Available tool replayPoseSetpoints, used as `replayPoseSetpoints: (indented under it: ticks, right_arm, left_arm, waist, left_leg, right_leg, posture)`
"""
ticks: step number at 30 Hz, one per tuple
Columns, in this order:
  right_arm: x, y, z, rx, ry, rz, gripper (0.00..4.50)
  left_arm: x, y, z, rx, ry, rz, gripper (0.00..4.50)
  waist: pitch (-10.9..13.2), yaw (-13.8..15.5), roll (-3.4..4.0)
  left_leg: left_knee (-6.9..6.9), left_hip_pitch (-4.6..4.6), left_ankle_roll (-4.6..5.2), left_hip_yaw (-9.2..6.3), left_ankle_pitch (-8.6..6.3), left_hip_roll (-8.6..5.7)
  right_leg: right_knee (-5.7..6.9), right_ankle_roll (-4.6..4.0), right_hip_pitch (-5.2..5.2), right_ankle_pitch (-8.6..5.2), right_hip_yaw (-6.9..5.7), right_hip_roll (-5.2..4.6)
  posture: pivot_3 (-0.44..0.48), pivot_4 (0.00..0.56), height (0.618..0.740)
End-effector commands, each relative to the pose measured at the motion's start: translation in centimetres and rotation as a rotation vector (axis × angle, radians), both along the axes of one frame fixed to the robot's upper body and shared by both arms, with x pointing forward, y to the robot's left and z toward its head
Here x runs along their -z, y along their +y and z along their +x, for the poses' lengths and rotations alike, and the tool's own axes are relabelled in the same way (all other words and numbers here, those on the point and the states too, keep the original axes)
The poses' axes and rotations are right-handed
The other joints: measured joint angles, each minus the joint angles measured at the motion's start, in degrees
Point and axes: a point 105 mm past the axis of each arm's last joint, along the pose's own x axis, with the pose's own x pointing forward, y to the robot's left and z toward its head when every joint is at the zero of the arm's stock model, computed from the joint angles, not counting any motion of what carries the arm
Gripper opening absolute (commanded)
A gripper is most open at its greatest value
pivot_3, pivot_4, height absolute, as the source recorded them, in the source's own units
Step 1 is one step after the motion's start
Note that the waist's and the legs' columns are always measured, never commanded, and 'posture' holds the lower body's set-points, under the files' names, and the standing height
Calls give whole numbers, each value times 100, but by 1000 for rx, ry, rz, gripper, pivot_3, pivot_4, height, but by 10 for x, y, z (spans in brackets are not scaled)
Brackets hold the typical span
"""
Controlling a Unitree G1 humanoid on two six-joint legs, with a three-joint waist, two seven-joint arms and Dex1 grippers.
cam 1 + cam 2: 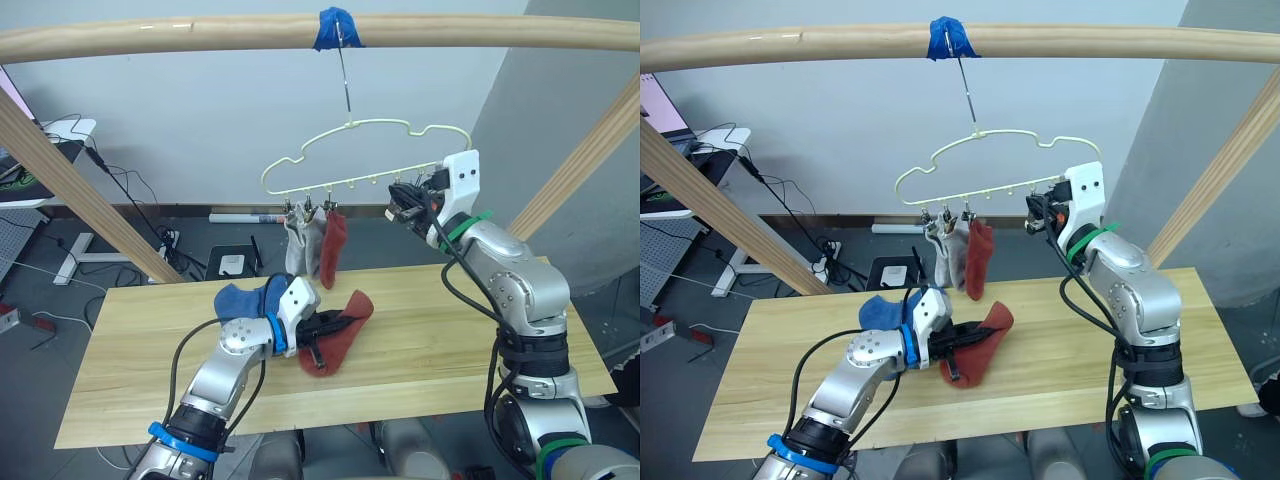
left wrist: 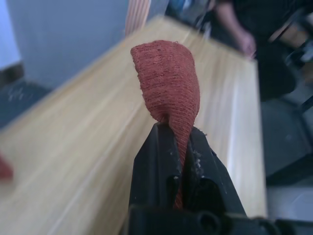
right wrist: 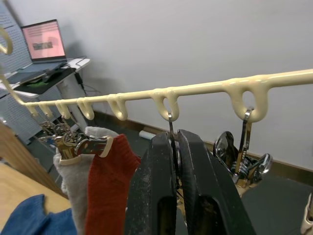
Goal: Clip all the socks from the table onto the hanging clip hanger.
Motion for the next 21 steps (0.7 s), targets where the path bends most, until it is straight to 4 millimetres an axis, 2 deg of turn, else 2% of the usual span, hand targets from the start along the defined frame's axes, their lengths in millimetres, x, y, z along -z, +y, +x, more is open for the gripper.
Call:
replayPoseSetpoints:
  ticks: [1,4,7,14,21]
  right_arm:
    - [-9,0,-11,-138,79,86,0]
    - [-18,4,-25,-291,206,225,0]
    - [-24,4,-31,-344,265,302,0]
    - [-24,10,-42,-386,318,338,0]
    - [-18,11,-45,-385,339,318,0]
  left_arm:
    - [-31,-2,8,19,-67,-72,7]
    - [-50,-7,18,21,-98,-127,7]
    - [-60,-12,22,25,-99,-183,7]
    - [-73,-15,20,31,-78,-273,7]
    - [-76,-12,24,20,-77,-279,7]
  waist:
    - [0,-8,0]
    - [0,-2,0]
    - [0,-11,0]
    - [-1,-37,2]
    - [-1,-35,2]
  left_leg:
    - [0,0,0,0,0,0]
    - [1,-2,1,-1,0,0]
    - [0,-3,1,1,0,0]
    - [-4,-4,2,1,0,1]
    - [0,-5,2,2,1,0]
  right_leg:
    - [0,0,0,0,0,1]
    - [1,-18,0,11,-1,1]
    - [-1,-28,0,17,1,1]
    - [1,-29,-5,17,1,3]
    - [2,-27,-5,16,1,5]
  posture:
    - [-171,191,740]
    - [-171,187,740]
    - [-171,187,740]
    - [-170,173,740]
    - [-169,167,740]
